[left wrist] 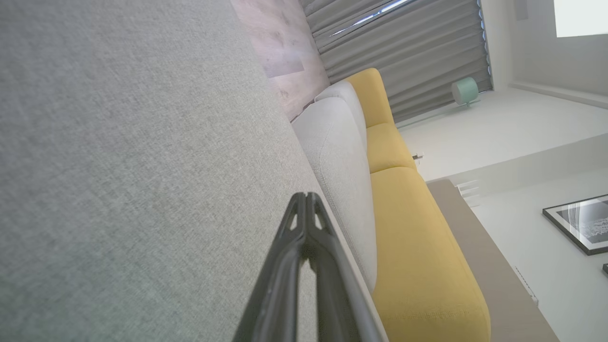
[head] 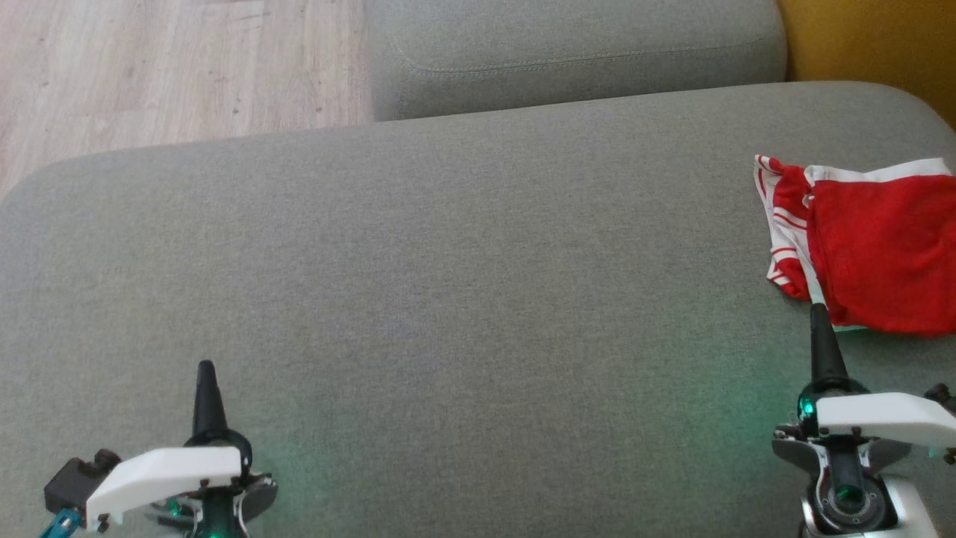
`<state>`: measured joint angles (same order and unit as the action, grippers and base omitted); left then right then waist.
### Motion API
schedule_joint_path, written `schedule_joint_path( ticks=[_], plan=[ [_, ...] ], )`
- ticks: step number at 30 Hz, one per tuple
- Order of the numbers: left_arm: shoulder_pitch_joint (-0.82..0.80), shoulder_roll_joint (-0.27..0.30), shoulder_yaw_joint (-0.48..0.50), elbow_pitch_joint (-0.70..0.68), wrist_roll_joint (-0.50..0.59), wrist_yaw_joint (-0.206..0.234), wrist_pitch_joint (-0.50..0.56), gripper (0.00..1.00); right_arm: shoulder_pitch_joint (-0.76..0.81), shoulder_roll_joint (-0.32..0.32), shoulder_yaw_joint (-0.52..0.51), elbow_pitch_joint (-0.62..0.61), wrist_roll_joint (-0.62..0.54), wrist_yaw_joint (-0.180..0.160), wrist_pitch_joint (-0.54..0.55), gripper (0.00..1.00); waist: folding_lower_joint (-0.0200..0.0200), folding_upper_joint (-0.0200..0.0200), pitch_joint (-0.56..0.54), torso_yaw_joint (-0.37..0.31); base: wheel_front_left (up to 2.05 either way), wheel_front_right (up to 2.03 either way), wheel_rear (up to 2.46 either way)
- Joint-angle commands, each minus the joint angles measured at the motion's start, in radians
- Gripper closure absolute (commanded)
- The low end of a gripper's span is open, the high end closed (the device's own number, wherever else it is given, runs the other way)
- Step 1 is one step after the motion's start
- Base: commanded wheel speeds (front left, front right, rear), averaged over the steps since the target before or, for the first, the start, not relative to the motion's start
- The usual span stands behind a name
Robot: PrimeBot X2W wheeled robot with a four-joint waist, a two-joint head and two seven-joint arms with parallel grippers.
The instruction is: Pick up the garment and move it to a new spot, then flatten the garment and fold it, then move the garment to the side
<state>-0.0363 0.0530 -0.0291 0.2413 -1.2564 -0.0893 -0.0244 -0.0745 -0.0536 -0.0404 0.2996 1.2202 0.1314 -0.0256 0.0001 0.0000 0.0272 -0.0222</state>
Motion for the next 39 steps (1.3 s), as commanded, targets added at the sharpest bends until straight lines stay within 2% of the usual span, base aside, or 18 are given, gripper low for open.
schedule_joint_path(
  ticks=[1, 39],
  plan=[
    [-0.056, 0.016, 0.035, -0.026, -0.023, -0.009, 0.008, 1.00, -0.033, -0.020, 0.009, -0.041, 0.027, -0.001, 0.007, 1.00, 0.0000, 0.0000, -0.001, 0.001, 0.00, 0.00, 0.00],
    [-0.070, 0.015, 0.118, 0.003, -0.373, -0.041, 0.118, 1.00, -0.031, -0.018, -0.044, -0.057, 0.413, -0.001, 0.115, 1.00, -0.0001, 0.0000, -0.024, 0.022, 0.00, 0.00, 0.00]
  ],
)
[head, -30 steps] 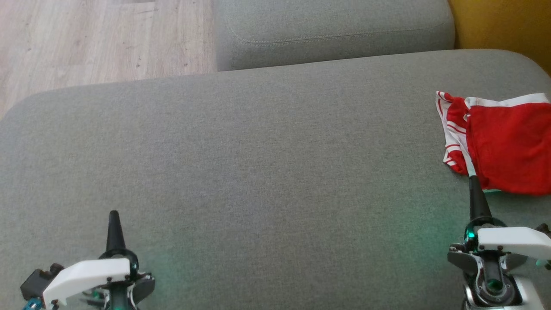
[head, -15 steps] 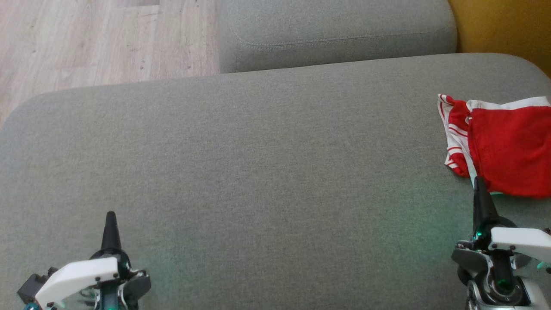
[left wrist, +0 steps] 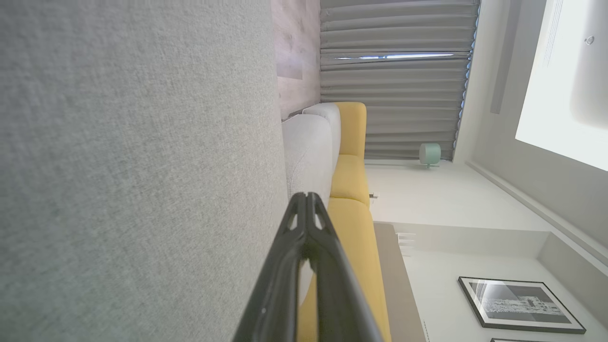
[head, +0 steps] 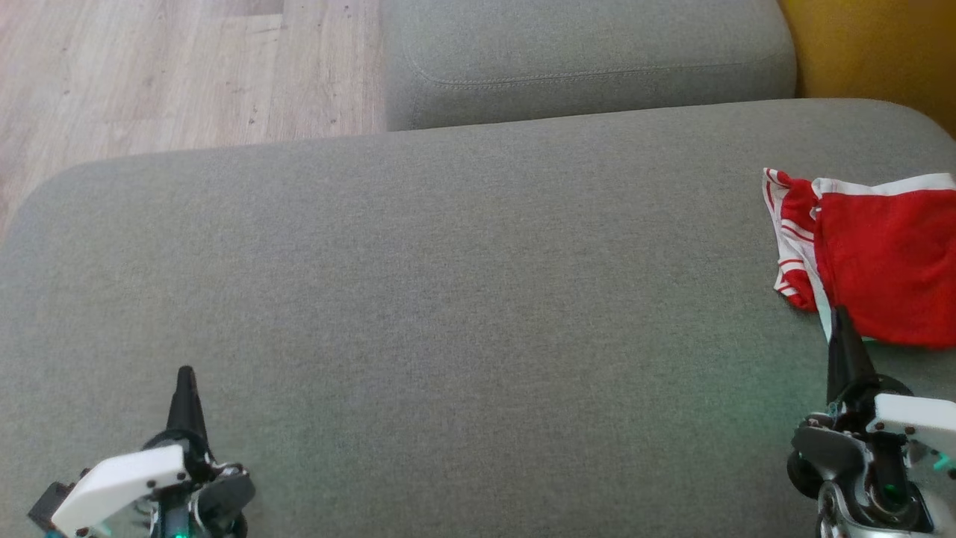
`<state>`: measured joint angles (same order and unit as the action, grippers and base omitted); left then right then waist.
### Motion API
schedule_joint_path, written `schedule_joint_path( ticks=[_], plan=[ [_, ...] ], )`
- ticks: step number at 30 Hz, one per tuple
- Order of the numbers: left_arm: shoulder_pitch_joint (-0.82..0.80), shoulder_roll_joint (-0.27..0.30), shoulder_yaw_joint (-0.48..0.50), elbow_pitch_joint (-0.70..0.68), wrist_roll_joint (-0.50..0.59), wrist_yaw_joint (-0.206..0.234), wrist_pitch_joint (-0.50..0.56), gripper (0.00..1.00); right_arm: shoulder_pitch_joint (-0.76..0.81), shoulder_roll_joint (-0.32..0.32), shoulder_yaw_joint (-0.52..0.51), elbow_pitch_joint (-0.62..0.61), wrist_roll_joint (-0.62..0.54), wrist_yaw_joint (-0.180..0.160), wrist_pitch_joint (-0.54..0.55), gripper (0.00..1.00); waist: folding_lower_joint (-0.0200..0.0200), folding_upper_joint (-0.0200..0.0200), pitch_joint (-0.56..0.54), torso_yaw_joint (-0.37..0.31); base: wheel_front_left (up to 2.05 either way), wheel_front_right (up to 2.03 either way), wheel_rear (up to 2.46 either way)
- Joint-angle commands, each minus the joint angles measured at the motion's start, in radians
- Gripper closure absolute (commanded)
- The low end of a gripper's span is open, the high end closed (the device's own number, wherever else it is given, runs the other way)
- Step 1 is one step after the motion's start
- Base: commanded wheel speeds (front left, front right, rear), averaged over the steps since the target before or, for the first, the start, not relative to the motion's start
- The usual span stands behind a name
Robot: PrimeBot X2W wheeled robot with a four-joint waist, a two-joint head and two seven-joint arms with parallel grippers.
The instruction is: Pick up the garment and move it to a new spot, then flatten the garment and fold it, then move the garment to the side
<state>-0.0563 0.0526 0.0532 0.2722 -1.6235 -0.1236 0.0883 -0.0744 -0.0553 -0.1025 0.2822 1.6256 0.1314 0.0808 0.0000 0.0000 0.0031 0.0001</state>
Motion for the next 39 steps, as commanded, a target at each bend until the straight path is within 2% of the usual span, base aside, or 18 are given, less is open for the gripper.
schedule_joint_path(
  ticks=[1, 39],
  plan=[
    [-0.050, 0.015, 0.036, -0.028, -0.005, -0.007, 0.006, 1.00, -0.031, -0.016, 0.018, -0.039, 0.008, -0.001, 0.009, 1.00, 0.0000, 0.0000, 0.000, 0.000, 0.00, 0.00, 0.00],
    [-0.050, 0.008, 0.046, -0.028, 0.003, -0.007, 0.013, 1.00, -0.032, -0.008, 0.006, -0.038, -0.002, -0.001, 0.018, 1.00, 0.0000, 0.0000, 0.000, 0.000, 0.00, 0.00, 0.00]
  ],
)
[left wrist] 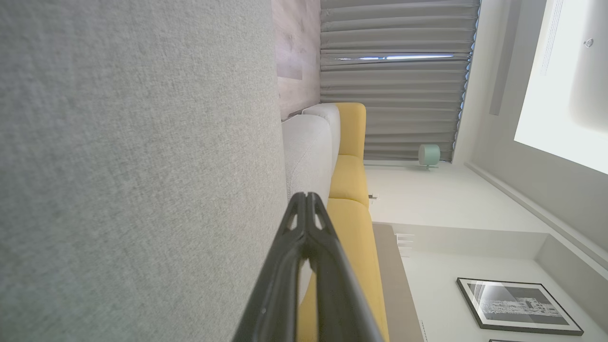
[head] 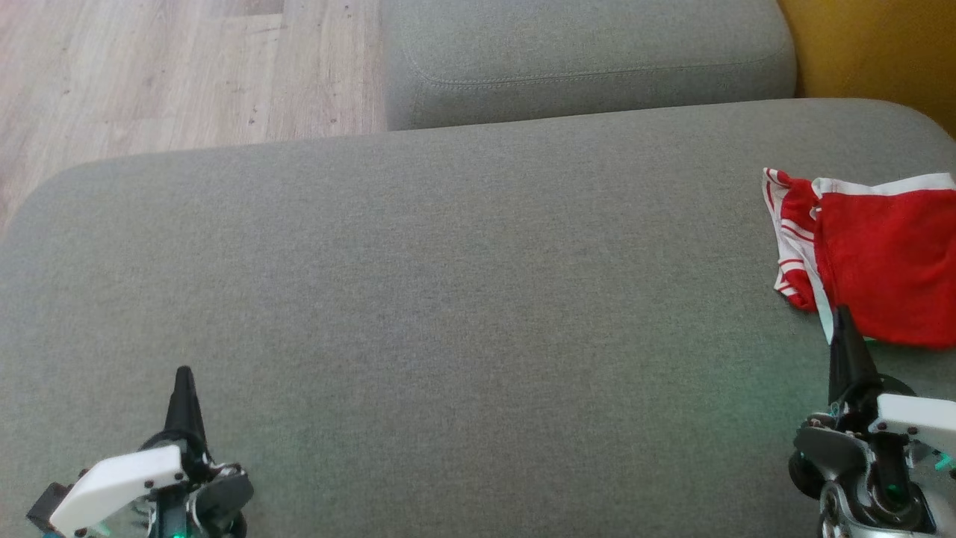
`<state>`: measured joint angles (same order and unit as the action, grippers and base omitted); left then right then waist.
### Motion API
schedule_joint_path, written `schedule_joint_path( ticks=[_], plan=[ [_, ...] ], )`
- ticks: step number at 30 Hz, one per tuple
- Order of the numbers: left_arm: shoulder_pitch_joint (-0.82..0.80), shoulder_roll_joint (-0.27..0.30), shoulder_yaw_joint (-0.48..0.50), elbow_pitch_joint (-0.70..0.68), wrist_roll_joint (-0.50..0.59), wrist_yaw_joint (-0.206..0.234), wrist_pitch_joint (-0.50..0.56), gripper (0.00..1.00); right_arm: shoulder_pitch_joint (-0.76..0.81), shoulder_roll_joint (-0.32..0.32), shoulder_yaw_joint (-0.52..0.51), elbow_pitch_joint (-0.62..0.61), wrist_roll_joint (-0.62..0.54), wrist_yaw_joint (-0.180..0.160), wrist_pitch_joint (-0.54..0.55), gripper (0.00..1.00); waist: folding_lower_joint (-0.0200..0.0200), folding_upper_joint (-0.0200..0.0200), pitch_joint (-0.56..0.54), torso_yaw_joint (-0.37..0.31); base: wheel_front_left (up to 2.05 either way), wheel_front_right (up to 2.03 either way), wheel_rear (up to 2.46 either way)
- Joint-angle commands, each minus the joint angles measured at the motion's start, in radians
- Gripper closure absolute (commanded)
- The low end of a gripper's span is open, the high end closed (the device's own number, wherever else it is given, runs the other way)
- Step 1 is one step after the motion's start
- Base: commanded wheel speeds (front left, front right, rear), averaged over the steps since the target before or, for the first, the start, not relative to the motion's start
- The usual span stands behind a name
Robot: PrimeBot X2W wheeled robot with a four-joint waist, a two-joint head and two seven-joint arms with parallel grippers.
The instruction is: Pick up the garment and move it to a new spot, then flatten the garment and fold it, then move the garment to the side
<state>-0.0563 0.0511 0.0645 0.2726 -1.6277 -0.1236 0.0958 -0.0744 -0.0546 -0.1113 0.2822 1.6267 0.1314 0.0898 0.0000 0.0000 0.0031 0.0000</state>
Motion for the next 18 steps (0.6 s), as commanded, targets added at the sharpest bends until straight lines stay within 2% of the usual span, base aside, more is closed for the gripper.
schedule_joint_path(
  ticks=[1, 18],
  plan=[
    [-0.050, 0.010, 0.035, -0.028, 0.007, -0.007, 0.006, 1.00, -0.032, -0.009, 0.015, -0.038, -0.004, -0.001, 0.009, 1.00, 0.0000, 0.0000, 0.000, 0.000, 0.00, 0.00, 0.00],
    [-0.051, 0.008, 0.038, -0.028, 0.010, -0.007, 0.009, 1.00, -0.032, -0.006, 0.011, -0.038, -0.007, -0.001, 0.012, 1.00, 0.0000, 0.0000, 0.000, 0.000, 0.00, 0.00, 0.00]
  ],
)
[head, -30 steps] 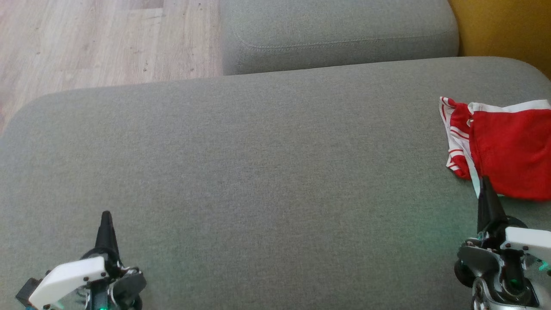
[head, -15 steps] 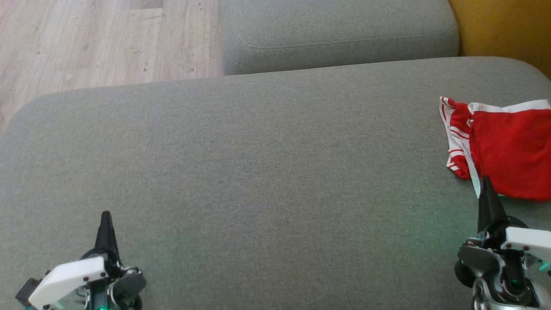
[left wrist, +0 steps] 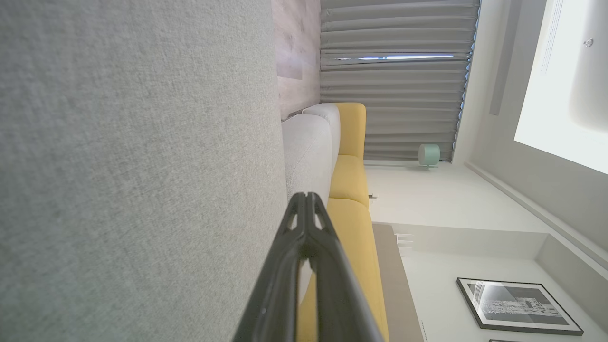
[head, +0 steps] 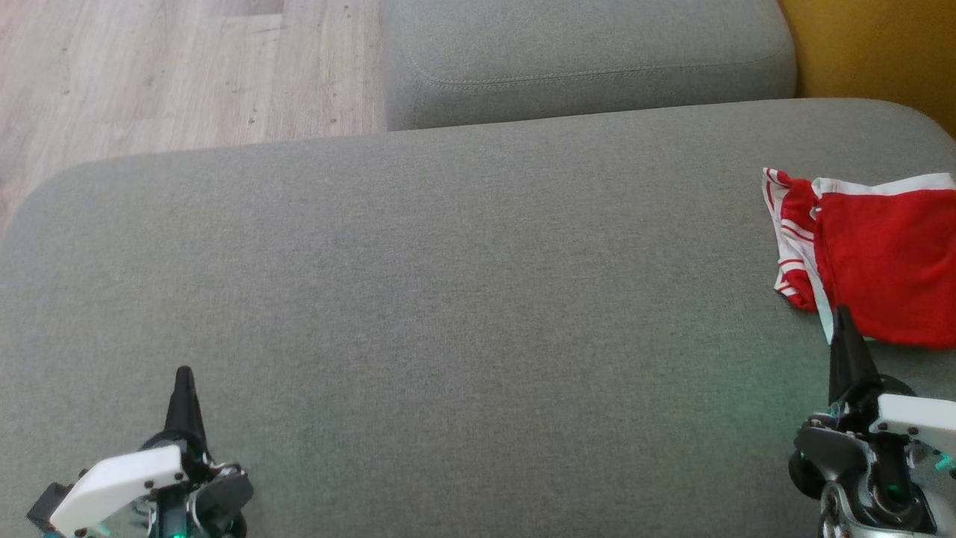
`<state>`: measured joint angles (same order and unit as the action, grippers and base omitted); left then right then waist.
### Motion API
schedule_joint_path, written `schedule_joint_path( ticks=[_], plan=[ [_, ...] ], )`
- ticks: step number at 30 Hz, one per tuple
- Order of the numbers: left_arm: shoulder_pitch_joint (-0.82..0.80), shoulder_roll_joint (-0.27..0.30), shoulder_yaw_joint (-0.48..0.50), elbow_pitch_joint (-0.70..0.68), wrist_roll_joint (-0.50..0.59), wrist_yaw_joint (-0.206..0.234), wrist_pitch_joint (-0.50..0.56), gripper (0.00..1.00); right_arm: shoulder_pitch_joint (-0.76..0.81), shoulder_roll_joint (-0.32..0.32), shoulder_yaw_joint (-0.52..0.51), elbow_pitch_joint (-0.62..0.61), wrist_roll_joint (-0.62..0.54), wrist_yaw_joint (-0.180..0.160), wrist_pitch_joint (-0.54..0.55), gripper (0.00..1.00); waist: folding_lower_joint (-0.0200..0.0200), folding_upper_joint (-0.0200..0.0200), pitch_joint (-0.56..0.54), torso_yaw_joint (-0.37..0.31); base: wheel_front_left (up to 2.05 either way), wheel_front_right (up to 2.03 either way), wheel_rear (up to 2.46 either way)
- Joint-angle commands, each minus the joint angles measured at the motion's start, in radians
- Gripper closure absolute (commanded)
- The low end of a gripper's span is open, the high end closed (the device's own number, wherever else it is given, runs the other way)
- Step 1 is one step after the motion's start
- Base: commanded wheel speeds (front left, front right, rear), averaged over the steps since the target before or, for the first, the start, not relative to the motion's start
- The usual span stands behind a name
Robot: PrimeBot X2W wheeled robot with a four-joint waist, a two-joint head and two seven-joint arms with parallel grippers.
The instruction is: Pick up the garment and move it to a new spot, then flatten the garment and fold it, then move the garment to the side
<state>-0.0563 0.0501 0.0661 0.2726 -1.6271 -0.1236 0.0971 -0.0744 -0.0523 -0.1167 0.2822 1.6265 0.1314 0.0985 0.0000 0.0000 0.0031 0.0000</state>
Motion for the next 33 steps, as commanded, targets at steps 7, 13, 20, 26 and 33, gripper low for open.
schedule_joint_path(
  ticks=[7, 13, 20, 26, 33],
  plan=[
    [-0.051, 0.008, 0.038, -0.028, 0.010, -0.007, 0.008, 1.00, -0.032, -0.007, 0.015, -0.038, -0.008, -0.001, 0.005, 1.00, 0.0000, 0.0000, 0.000, 0.000, 0.00, 0.00, 0.00],
    [-0.051, 0.007, 0.039, -0.028, 0.011, -0.007, 0.009, 1.00, -0.032, -0.007, 0.014, -0.038, -0.008, -0.001, 0.006, 1.00, 0.0000, 0.0000, 0.000, 0.000, 0.00, 0.00, 0.00],
    [-0.051, 0.006, 0.040, -0.028, 0.012, -0.007, 0.010, 1.00, -0.033, -0.006, 0.013, -0.038, -0.009, -0.001, 0.006, 1.00, 0.0000, 0.0000, 0.000, 0.000, 0.00, 0.00, 0.00],
    [-0.051, 0.006, 0.040, -0.028, 0.012, -0.007, 0.010, 1.00, -0.033, -0.005, 0.012, -0.038, -0.010, -0.001, 0.007, 1.00, 0.0000, 0.0000, 0.000, 0.000, 0.00, 0.00, 0.00],
    [-0.051, 0.005, 0.041, -0.028, 0.013, -0.007, 0.011, 1.00, -0.033, -0.004, 0.011, -0.038, -0.011, -0.001, 0.008, 1.00, 0.0000, 0.0000, 0.000, 0.000, 0.00, 0.00, 0.00]
  ],
)
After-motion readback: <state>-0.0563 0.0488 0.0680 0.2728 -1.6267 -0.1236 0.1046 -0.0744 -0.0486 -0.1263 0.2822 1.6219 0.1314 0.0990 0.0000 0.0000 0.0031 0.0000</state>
